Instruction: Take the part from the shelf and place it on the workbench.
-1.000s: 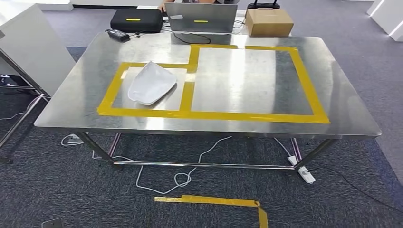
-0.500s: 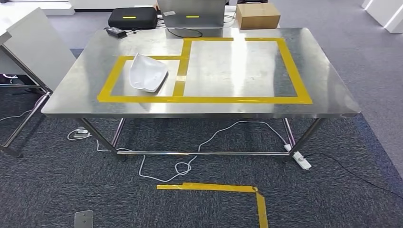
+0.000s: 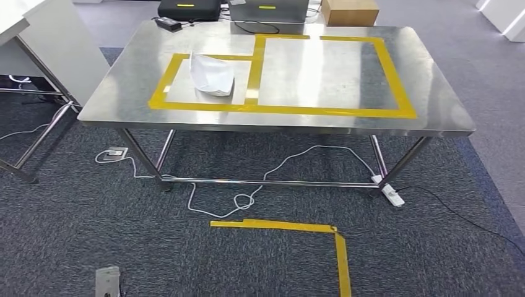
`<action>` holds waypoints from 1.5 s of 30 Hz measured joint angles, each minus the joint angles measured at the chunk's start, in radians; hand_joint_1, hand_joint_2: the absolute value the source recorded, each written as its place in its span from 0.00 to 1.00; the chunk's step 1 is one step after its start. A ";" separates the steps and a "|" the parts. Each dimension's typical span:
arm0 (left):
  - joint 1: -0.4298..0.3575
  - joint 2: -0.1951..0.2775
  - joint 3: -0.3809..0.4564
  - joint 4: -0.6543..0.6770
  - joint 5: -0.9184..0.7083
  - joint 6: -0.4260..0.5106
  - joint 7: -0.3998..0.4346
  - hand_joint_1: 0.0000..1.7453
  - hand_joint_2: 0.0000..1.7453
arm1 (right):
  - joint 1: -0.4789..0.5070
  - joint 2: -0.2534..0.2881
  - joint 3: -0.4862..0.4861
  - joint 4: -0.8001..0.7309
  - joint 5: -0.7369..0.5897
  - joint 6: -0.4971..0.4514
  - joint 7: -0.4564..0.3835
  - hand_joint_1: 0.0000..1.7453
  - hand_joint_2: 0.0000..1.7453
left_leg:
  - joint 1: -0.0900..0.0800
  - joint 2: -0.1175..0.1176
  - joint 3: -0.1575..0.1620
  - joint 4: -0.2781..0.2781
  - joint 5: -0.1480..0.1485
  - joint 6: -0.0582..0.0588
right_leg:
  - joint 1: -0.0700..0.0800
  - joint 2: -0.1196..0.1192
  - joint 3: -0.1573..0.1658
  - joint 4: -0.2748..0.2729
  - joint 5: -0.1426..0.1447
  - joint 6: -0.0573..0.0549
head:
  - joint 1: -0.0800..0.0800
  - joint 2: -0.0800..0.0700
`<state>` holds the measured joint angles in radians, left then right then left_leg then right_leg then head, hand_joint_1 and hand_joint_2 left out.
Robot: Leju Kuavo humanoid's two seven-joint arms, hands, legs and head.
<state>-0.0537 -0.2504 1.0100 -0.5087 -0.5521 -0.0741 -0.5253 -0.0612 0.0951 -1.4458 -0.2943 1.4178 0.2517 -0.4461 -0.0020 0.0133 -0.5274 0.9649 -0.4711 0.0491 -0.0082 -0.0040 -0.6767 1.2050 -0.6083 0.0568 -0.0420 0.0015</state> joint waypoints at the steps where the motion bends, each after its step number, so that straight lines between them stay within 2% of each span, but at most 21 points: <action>1: 0.001 -0.001 -0.004 -0.002 0.004 -0.002 0.002 0.00 0.00 | -0.001 -0.004 0.000 0.006 0.000 -0.002 -0.002 0.00 0.00 | -0.002 0.001 -0.014 0.001 0.011 0.000 | 0.000 0.000 -0.004 0.048 -0.013 0.002 | 0.000 0.000; 3: 0.003 -0.003 -0.010 -0.004 0.007 -0.004 0.004 0.00 0.00 | -0.002 -0.010 0.000 0.014 0.000 -0.004 -0.004 0.00 0.00 | -0.004 0.001 -0.041 0.002 0.030 -0.002 | -0.001 0.000 0.037 0.041 0.023 0.001 | 0.000 0.000; 5: 0.004 -0.005 -0.013 -0.006 0.011 -0.004 0.006 0.00 0.00 | -0.004 -0.015 0.000 0.020 0.000 -0.006 -0.004 0.00 0.00 | -0.006 0.001 -0.059 0.005 0.046 -0.009 | 0.000 0.000 0.139 -0.093 0.071 -0.003 | 0.000 0.000; 8: 0.003 -0.007 -0.024 -0.011 0.026 -0.004 0.010 0.00 0.00 | -0.009 -0.021 0.001 0.028 -0.001 -0.010 -0.008 0.00 0.00 | -0.009 0.002 -0.077 0.009 0.073 -0.023 | 0.003 0.002 0.244 -0.259 0.068 -0.009 | -0.002 0.000; 11: 0.006 -0.008 -0.033 -0.014 0.034 -0.003 0.011 0.00 0.00 | -0.008 -0.023 0.001 0.036 -0.002 -0.012 -0.008 0.00 0.00 | -0.007 0.000 -0.089 0.018 0.071 -0.038 | 0.002 0.000 0.231 -0.271 0.082 -0.029 | -0.003 0.000; 13: 0.008 -0.008 -0.036 -0.015 0.036 -0.003 0.011 0.00 0.00 | -0.010 -0.023 0.001 0.040 -0.002 -0.012 -0.008 0.00 0.00 | -0.004 -0.004 -0.113 0.091 -0.007 -0.050 | -0.002 -0.003 0.211 -0.268 0.099 -0.050 | -0.007 0.000; 15: 0.008 -0.008 -0.039 -0.015 0.038 -0.003 0.011 0.00 0.00 | -0.011 -0.025 0.001 0.041 -0.002 -0.013 -0.009 0.00 0.00 | 0.000 -0.005 -0.144 0.225 -0.100 -0.059 | 0.000 -0.005 0.183 -0.256 0.115 -0.060 | -0.011 0.000; 17: 0.009 -0.008 -0.042 -0.015 0.039 -0.002 0.011 0.00 0.00 | -0.011 -0.026 0.001 0.041 -0.002 -0.014 -0.008 0.00 0.00 | 0.003 -0.005 -0.144 0.306 -0.120 -0.062 | 0.002 -0.006 0.150 -0.241 0.129 -0.061 | -0.011 0.000; 19: 0.008 -0.008 -0.047 -0.016 0.042 -0.002 0.012 0.00 0.00 | -0.012 -0.027 0.001 0.043 -0.003 -0.015 -0.008 0.00 0.00 | 0.003 -0.006 -0.084 0.258 -0.073 -0.056 | 0.004 -0.005 0.116 -0.226 0.144 -0.060 | -0.012 0.000; 22: 0.004 -0.007 -0.055 -0.021 0.052 -0.001 0.012 0.00 0.00 | -0.013 -0.028 0.001 0.048 -0.003 -0.017 -0.007 0.00 0.00 | -0.003 -0.007 0.055 0.056 -0.057 -0.034 | 0.008 -0.004 0.084 -0.213 0.167 -0.050 | -0.010 0.000; 25: 0.002 -0.008 -0.059 -0.022 0.070 -0.002 0.014 0.00 0.00 | -0.014 -0.028 0.001 0.049 -0.003 -0.019 -0.006 0.00 0.00 | -0.007 -0.006 0.073 0.000 -0.054 -0.022 | 0.005 -0.005 0.075 -0.217 0.191 -0.031 | -0.011 0.000; 27: 0.002 -0.008 -0.060 -0.022 0.075 -0.002 0.014 0.00 0.00 | -0.012 -0.030 0.001 0.050 -0.003 -0.020 -0.005 0.00 0.00 | -0.004 -0.002 0.053 -0.007 -0.029 -0.010 | 0.003 -0.001 0.061 -0.196 0.156 -0.019 | -0.009 0.000; 30: 0.002 -0.010 -0.062 -0.022 0.078 -0.002 0.014 0.00 0.00 | -0.011 -0.032 0.001 0.053 -0.002 -0.019 -0.004 0.00 0.00 | -0.003 0.001 0.007 -0.009 0.011 0.001 | 0.000 0.002 0.011 -0.038 0.005 -0.005 | -0.004 0.000; 31: 0.003 -0.010 -0.063 -0.022 0.079 -0.002 0.014 0.00 0.00 | -0.012 -0.032 0.002 0.054 -0.002 -0.020 -0.004 0.00 0.00 | -0.003 0.001 -0.011 -0.008 0.024 0.000 | -0.001 0.002 0.002 0.023 -0.021 -0.002 | -0.004 0.000; 32: 0.003 -0.010 -0.063 -0.022 0.081 -0.002 0.014 0.00 0.00 | -0.012 -0.032 0.002 0.054 -0.002 -0.021 -0.005 0.00 0.00 | -0.003 0.002 -0.030 -0.007 0.038 -0.002 | -0.002 0.002 0.005 0.064 -0.018 0.001 | -0.004 0.000; 34: 0.004 -0.010 -0.066 -0.022 0.086 -0.002 0.014 0.00 0.00 | -0.012 -0.033 0.002 0.055 -0.002 -0.023 -0.005 0.00 0.00 | -0.002 0.002 -0.069 -0.002 0.065 -0.008 | -0.005 0.002 0.059 0.050 0.046 0.005 | -0.004 0.000; 36: 0.005 -0.010 -0.069 -0.022 0.089 -0.002 0.014 0.00 0.00 | -0.014 -0.034 0.002 0.055 -0.002 -0.024 -0.006 0.00 0.00 | -0.002 0.002 -0.098 0.008 0.088 -0.018 | -0.009 0.003 0.180 -0.090 0.077 0.008 | -0.004 0.000; 38: 0.006 -0.009 -0.072 -0.022 0.091 -0.002 0.013 0.00 0.00 | -0.018 -0.034 0.003 0.056 -0.002 -0.024 -0.007 0.00 0.00 | -0.005 0.002 -0.112 0.017 0.109 -0.028 | -0.010 0.005 0.276 -0.234 0.044 0.000 | -0.004 0.000; 41: 0.013 -0.007 -0.075 -0.023 0.101 -0.002 0.012 0.00 0.00 | -0.015 -0.032 0.005 0.061 0.002 -0.026 -0.015 0.00 0.00 | -0.003 0.001 -0.123 0.018 0.133 -0.042 | -0.006 0.003 0.278 -0.268 0.037 -0.025 | -0.003 0.000; 43: 0.033 -0.004 -0.075 -0.028 0.115 -0.016 0.013 0.00 0.00 | -0.011 -0.026 0.007 0.065 0.006 -0.039 -0.027 0.00 0.00 | 0.001 -0.002 -0.138 0.063 0.065 -0.054 | -0.007 -0.002 0.251 -0.265 0.059 -0.044 | -0.005 0.000; 45: 0.061 -0.002 -0.070 -0.044 0.127 -0.049 0.023 0.00 0.00 | -0.008 -0.015 0.011 0.068 0.013 -0.062 -0.039 0.00 0.00 | 0.004 -0.003 -0.157 0.181 -0.060 -0.064 | -0.006 -0.003 0.218 -0.263 0.086 -0.055 | -0.010 0.000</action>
<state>0.0075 -0.2522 0.9403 -0.5529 -0.4252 -0.1231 -0.5025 -0.0690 0.0800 -1.4349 -0.2268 1.4305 0.1902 -0.4848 0.0020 0.0100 -0.6839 1.1457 -0.5309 -0.0152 -0.0146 -0.0066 -0.4583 0.9424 -0.5219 0.0017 -0.0520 0.0014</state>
